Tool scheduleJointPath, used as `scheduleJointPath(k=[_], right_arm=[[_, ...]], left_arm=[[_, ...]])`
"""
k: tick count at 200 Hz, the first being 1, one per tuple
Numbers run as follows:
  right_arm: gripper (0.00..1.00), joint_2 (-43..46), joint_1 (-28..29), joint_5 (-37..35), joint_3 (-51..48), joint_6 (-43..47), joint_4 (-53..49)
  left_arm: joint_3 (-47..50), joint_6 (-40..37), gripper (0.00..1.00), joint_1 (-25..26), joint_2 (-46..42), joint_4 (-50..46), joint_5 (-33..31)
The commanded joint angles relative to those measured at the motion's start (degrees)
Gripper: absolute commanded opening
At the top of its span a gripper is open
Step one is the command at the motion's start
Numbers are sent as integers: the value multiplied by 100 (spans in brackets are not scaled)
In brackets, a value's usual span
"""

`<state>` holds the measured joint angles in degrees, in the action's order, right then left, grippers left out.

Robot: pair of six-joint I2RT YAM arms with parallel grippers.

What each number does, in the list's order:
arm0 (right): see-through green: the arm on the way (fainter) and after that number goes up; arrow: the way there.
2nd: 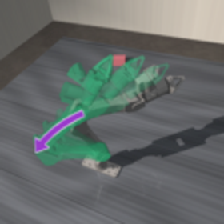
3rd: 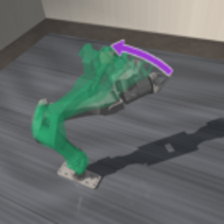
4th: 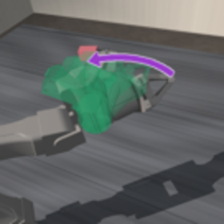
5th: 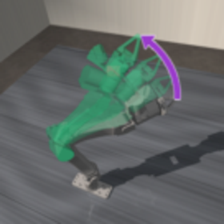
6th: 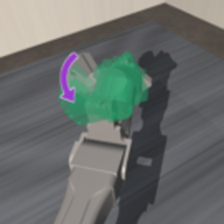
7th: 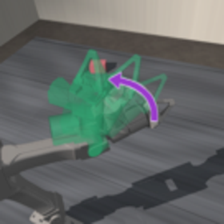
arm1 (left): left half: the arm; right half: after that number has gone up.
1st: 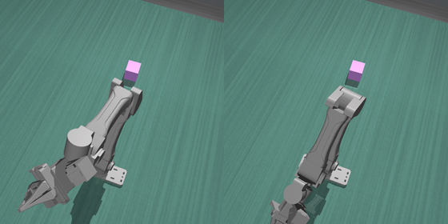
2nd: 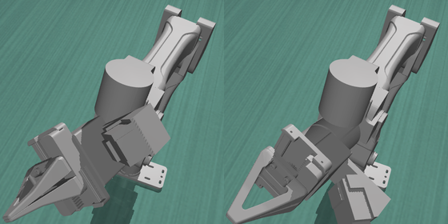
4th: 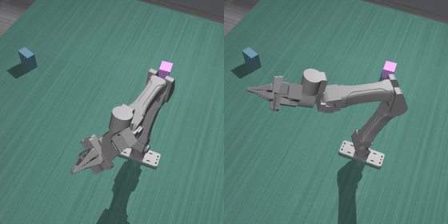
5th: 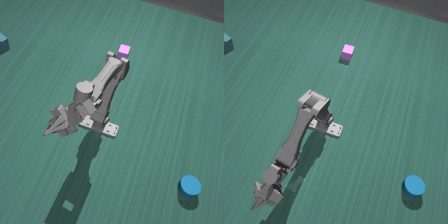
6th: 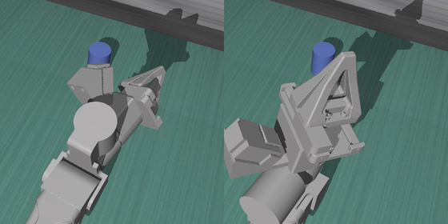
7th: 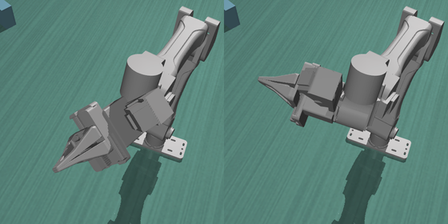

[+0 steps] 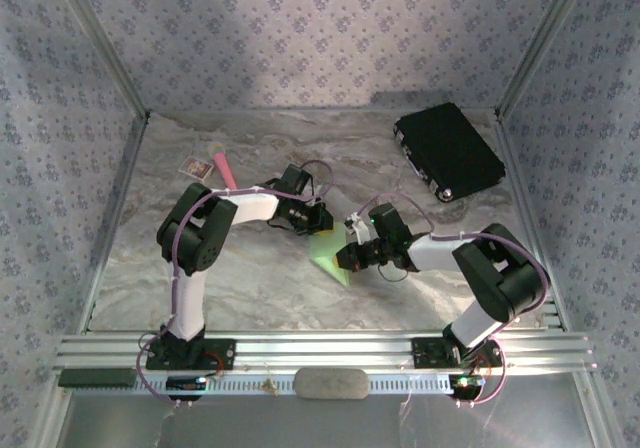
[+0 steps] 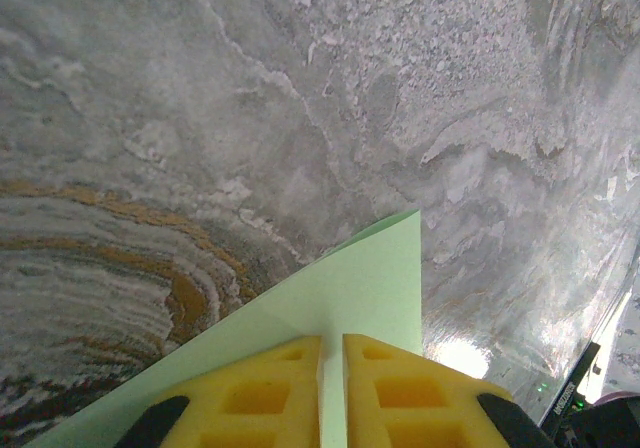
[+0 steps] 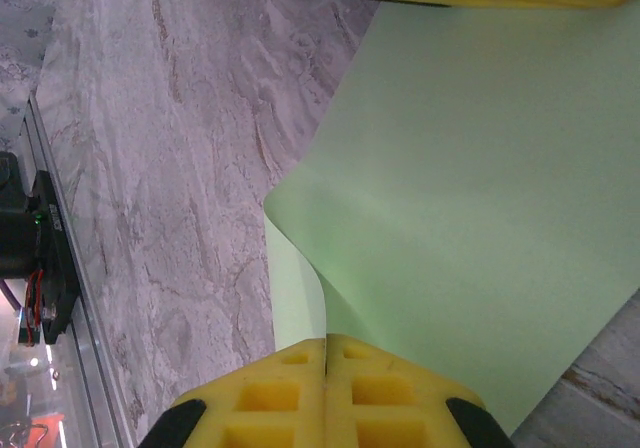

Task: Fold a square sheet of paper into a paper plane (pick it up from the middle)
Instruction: Third fold the triangle at the center of the table.

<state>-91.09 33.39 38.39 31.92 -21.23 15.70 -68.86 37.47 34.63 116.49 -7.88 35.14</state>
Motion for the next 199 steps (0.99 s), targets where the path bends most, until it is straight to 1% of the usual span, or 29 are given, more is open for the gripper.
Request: scheduleJointPath(k=[1,64,199], right_arm=[[1,-91,-51,47,130,14,22],[1,-212,-64,-14,148,24,7],[1,34,-29,-435,-151,-89,12]], left_arm=[[104,-157,13,22,151,-269,-253],[83,-156,13,22,133,-301,-257],[81,-171,13,18,119,-337,-255]])
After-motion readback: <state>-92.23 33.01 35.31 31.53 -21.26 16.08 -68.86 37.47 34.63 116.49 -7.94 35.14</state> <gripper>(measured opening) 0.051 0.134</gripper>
